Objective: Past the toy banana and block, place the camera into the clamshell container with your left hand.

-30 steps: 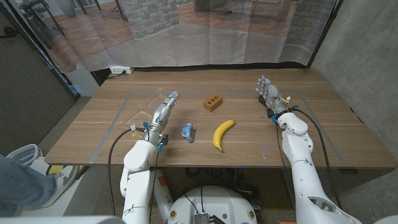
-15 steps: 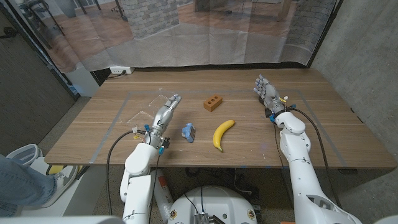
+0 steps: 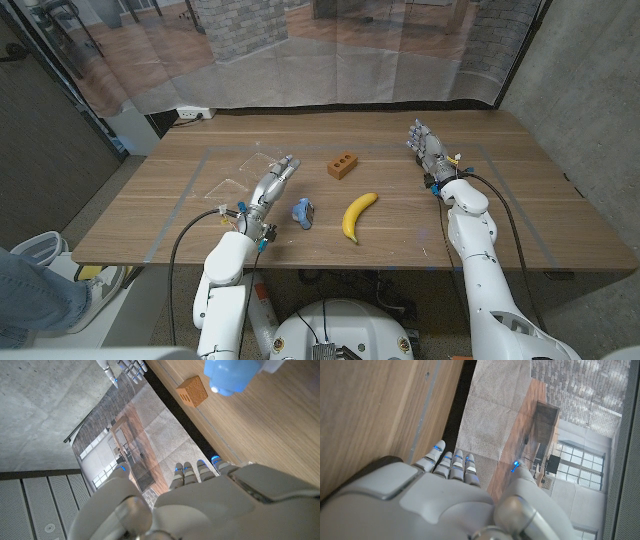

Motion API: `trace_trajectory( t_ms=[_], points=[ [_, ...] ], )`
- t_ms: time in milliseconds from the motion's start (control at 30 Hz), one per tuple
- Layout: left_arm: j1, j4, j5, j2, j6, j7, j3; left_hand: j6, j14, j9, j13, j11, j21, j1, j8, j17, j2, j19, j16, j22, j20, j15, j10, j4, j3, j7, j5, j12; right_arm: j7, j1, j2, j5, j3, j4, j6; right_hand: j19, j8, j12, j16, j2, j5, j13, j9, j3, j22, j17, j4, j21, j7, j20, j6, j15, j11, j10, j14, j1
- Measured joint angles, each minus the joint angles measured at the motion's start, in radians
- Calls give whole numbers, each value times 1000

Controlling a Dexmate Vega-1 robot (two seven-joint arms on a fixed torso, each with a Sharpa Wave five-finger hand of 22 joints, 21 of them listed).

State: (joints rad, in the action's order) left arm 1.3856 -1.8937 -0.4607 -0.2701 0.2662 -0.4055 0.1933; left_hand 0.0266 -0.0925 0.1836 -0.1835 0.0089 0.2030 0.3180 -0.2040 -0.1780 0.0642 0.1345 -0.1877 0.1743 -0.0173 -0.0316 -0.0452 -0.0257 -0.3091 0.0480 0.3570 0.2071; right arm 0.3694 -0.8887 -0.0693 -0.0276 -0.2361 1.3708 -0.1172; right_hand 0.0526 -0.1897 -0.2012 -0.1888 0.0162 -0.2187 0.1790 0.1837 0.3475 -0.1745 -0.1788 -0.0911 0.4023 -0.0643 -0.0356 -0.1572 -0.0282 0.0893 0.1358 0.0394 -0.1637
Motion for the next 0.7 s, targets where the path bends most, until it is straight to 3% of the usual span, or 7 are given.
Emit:
trace_trajectory(
  t_ms=[700],
  points=[
    [106, -127, -136, -4, -66, 88, -66, 0, 0, 0, 0, 0, -4, 36, 0, 1, -9, 4, 0, 0, 14, 0, 0, 16, -8, 0, 0, -4, 10, 9, -4, -2, -3, -19, -3, 0, 0, 0, 0, 0, 4, 0, 0, -4, 0, 0, -4, -10, 0, 0, 0, 0, 0, 0, 0, 0]
  ],
)
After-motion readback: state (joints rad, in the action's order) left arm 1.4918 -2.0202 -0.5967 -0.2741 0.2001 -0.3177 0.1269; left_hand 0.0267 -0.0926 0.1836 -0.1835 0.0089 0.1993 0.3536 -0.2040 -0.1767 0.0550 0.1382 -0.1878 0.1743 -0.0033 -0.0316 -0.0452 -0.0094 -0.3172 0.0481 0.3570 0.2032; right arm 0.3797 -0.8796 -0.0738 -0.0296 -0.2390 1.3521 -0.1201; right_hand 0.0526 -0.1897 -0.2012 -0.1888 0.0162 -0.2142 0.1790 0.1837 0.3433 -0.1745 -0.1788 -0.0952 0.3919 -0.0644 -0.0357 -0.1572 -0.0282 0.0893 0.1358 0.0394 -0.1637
